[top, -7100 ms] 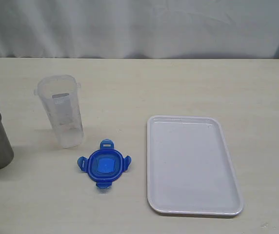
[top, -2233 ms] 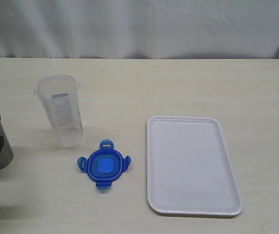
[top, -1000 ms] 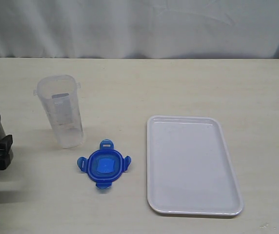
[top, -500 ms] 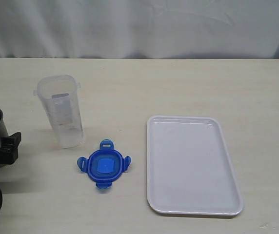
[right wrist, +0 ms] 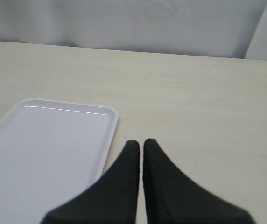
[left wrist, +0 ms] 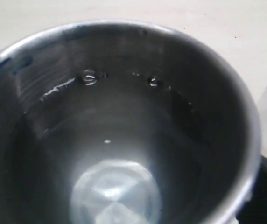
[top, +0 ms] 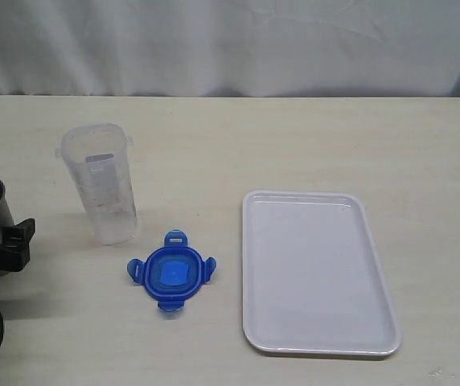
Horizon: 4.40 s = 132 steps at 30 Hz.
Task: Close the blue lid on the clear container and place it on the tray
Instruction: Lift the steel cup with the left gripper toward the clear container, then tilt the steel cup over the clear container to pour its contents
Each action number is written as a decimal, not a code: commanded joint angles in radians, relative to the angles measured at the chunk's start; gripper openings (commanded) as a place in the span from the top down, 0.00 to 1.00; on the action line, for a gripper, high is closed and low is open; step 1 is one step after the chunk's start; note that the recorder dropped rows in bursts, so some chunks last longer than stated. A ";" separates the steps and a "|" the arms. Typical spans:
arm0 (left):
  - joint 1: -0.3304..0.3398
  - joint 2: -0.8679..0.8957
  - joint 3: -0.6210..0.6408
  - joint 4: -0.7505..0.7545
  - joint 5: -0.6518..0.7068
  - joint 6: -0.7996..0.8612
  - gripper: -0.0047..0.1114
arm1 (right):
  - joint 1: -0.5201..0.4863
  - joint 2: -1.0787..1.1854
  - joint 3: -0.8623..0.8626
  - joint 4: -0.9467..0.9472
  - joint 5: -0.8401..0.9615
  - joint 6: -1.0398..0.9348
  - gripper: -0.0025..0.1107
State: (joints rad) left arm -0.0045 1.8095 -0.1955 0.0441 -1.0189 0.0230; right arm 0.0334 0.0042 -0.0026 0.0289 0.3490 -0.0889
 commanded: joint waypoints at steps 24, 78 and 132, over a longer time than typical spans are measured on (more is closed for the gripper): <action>-0.008 0.003 -0.005 0.082 0.003 -0.085 0.70 | 0.004 -0.004 0.003 -0.008 -0.003 -0.001 0.94; -0.008 -0.142 -0.446 0.420 0.334 -0.044 0.96 | 0.004 -0.004 0.003 -0.008 -0.003 -0.001 0.94; -0.008 -0.142 -0.446 0.363 0.168 0.487 0.96 | 0.004 -0.004 0.003 -0.008 -0.003 -0.001 0.94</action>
State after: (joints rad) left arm -0.0110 1.6826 -0.6284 0.4264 -0.7633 0.5016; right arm 0.0334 0.0042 -0.0026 0.0289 0.3490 -0.0889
